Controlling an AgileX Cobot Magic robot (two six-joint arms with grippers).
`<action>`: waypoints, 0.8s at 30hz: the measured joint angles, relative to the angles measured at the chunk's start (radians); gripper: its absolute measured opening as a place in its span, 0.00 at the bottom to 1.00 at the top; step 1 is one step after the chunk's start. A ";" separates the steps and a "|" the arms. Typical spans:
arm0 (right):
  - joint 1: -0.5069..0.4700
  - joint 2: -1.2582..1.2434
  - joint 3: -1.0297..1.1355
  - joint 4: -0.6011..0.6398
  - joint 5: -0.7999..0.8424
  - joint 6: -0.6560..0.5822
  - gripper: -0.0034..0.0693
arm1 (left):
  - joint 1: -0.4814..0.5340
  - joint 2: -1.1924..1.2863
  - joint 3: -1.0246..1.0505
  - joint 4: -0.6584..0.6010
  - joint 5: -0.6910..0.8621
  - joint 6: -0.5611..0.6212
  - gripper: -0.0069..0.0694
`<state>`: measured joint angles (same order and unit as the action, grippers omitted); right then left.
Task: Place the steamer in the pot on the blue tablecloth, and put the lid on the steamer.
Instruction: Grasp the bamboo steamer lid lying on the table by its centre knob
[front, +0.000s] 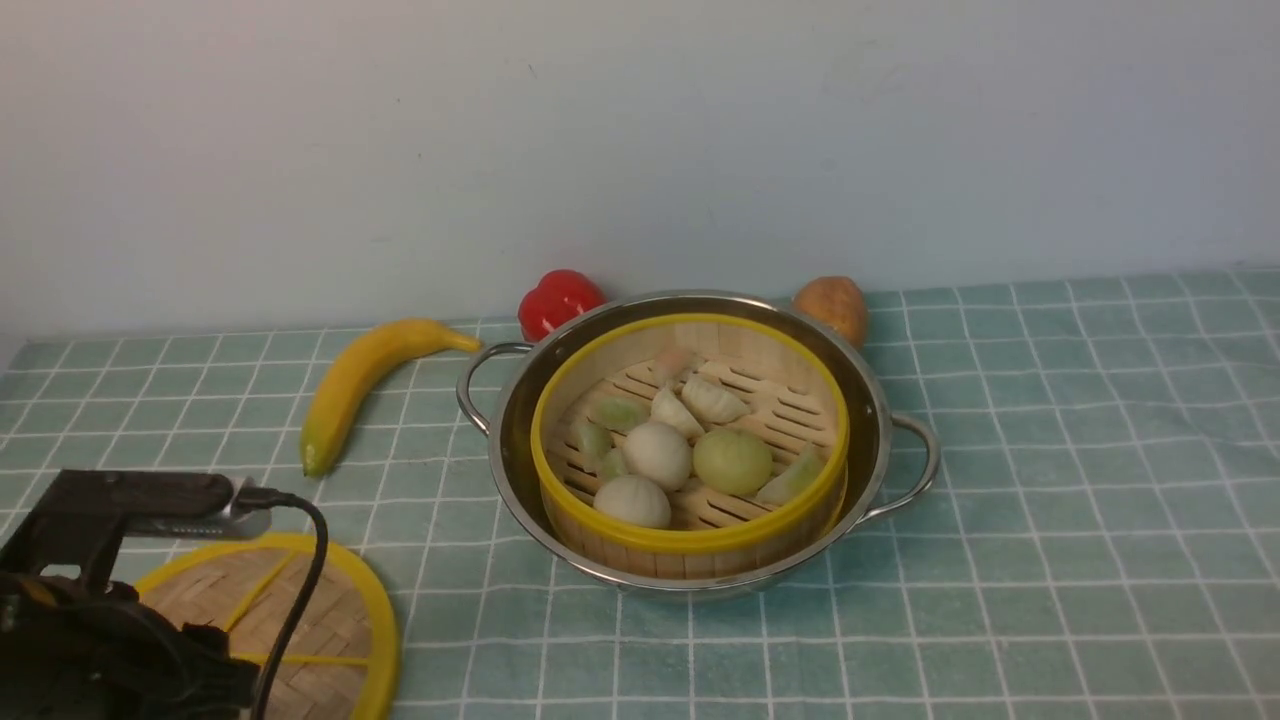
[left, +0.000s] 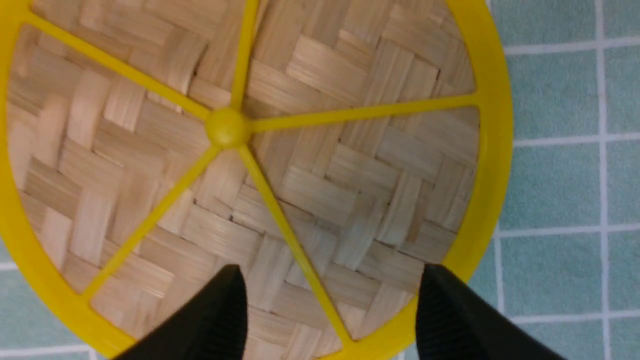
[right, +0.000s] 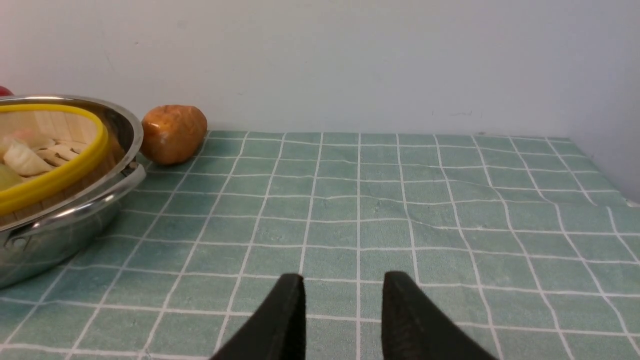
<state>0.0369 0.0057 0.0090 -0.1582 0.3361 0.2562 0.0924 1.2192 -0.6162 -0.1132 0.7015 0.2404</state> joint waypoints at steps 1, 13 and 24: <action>0.000 0.000 0.000 0.000 0.000 0.000 0.38 | 0.000 0.000 -0.013 0.007 0.000 0.000 0.62; 0.000 0.000 0.000 0.000 0.000 0.000 0.38 | 0.000 0.196 -0.201 0.136 0.116 -0.114 0.61; 0.000 0.000 0.000 0.000 0.000 0.000 0.38 | 0.000 0.359 -0.256 0.141 0.153 -0.121 0.61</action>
<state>0.0369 0.0057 0.0090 -0.1582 0.3361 0.2562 0.0924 1.5782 -0.8721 0.0276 0.8544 0.1196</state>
